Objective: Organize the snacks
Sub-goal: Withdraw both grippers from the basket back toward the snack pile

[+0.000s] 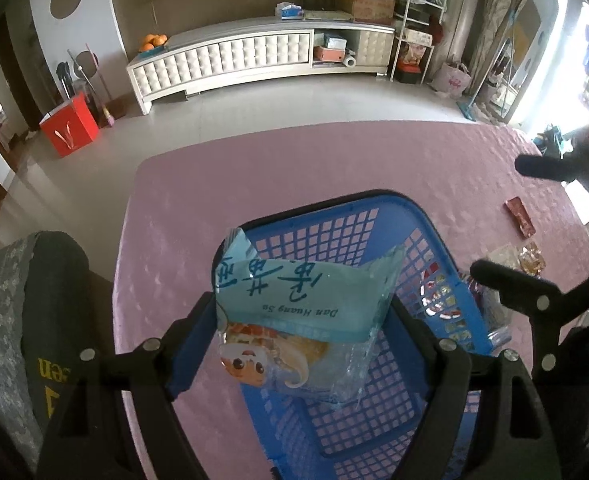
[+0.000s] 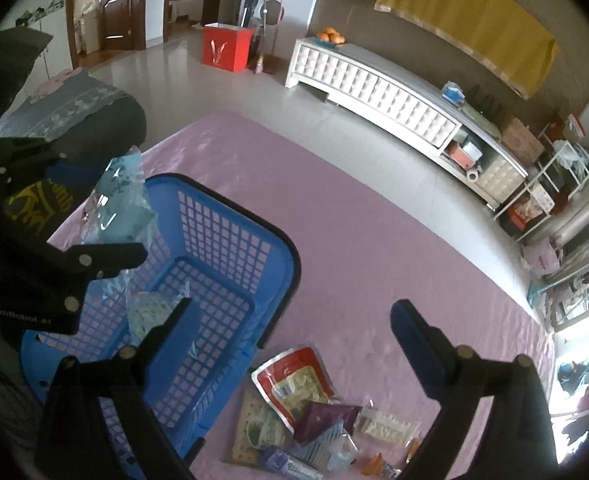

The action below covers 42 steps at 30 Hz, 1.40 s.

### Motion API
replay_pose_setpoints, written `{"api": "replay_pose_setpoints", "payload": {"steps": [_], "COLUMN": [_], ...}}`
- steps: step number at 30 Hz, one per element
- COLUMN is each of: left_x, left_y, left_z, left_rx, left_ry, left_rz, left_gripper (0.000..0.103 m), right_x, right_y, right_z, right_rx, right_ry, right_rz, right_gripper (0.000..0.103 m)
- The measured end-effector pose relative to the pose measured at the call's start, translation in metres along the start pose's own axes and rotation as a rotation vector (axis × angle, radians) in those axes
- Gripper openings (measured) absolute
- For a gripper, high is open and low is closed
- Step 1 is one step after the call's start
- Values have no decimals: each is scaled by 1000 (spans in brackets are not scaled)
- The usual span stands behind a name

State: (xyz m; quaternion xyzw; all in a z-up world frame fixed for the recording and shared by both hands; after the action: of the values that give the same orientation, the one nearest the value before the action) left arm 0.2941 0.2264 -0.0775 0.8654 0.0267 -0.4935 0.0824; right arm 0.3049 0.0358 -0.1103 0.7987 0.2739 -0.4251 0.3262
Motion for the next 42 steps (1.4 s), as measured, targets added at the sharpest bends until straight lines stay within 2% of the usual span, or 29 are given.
{"api": "replay_pose_setpoints", "payload": {"steps": [5,11,14,17,20,26,34,38,42], "left_x": [4,10,14,13,11,6,-35,-57,-69], "left_y": [7,10,9,7,7,19,53,69,85], "left_z": [-5,-8,-10,-14,-16,-9,4,8,14], "left_rx": [14,40,57,63,52,62,110,131,131], "left_ry": [1,21,44,75,78,73,154,188,182], "left_rz": [31,22,-4,9,35,39,13,30,64], "left_gripper": [79,79,88,103,103,103,103,103,103], "right_x": [11,22,26,26,24,2,-39,-58,-76], "right_y": [1,4,7,12,18,26,42,48,54], "right_z": [2,7,13,20,24,35,57,71,86], "right_rx": [19,51,61,85,119,158,194,204,216], "right_ry": [-8,-17,-25,-28,-29,-3,37,56,79], "right_rz": [-20,-42,-42,-49,-59,-47,-36,-25,-11], "right_gripper": [98,98,98,98,98,98,98,98,98]}}
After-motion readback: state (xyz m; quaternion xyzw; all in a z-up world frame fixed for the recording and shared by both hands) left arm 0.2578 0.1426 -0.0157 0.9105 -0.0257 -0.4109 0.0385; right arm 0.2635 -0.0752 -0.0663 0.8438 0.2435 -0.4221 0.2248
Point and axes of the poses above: each gripper's, at about its wrist camera, not at the fingertips, and x roughly the way its jaws point, y to its right, z to its underside, the point moved 4 cm from there along x, roughly the way its jaws point, and after that the axes turned 11 degrees about -x, right-handed, at the moved point
